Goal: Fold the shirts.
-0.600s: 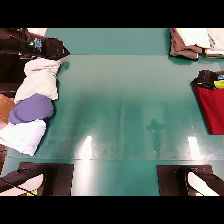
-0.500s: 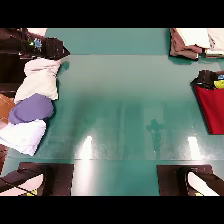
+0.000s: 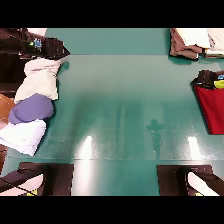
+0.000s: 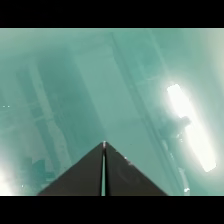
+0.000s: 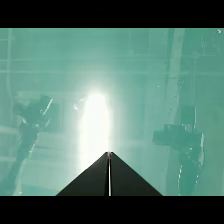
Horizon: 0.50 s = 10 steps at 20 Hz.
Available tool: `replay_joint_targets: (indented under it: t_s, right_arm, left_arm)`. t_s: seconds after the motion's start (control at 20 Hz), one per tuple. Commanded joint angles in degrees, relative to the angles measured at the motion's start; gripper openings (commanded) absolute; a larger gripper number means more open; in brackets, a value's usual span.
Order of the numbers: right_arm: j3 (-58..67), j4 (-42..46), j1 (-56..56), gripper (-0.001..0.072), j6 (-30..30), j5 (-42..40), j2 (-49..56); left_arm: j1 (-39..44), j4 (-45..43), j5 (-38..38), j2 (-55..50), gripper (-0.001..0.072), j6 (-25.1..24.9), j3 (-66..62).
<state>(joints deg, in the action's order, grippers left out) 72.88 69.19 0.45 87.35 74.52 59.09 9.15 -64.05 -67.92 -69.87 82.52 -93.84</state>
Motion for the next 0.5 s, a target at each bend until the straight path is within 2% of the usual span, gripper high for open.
replay_joint_targets:
  t_s: [0.0, 0.15, 0.25, 0.3, 0.35, 0.45]
  right_arm:
    - [0.0, 0.0, 0.1, 0.0015, 0.0, 0.0, 0.0]
    - [0.0, 0.0, 0.1, 0.0015, 0.0, 0.0, 0.0]
    - [0.0, -0.1, 0.1, 0.0015, 0.0, 0.0, 0.0]
    - [0.0, 0.0, 0.1, 0.0014, 0.0, 0.0, 0.0]
    - [0.0, -0.1, 0.1, 0.0015, 0.0, 0.0, 0.0]
    - [0.0, -0.1, 0.1, 0.0015, 0.0, 0.1, 0.0]
  left_arm:
    - [0.0, 0.0, 2.4, 0.0, 0.0021, 0.0, 0.0]
    - [0.0, -0.7, 9.9, 0.0, 0.0021, 0.0, 0.0]
    - [0.0, -3.0, 13.1, -0.3, 0.0033, -2.7, 0.0]
    - [0.0, -6.6, 15.0, -0.6, 0.0307, -4.2, 0.0]
    - [0.0, -11.1, 17.1, -1.4, 0.0564, -3.1, 0.0]
    - [-0.9, -20.4, 19.9, -4.2, 0.0560, 0.7, 0.0]
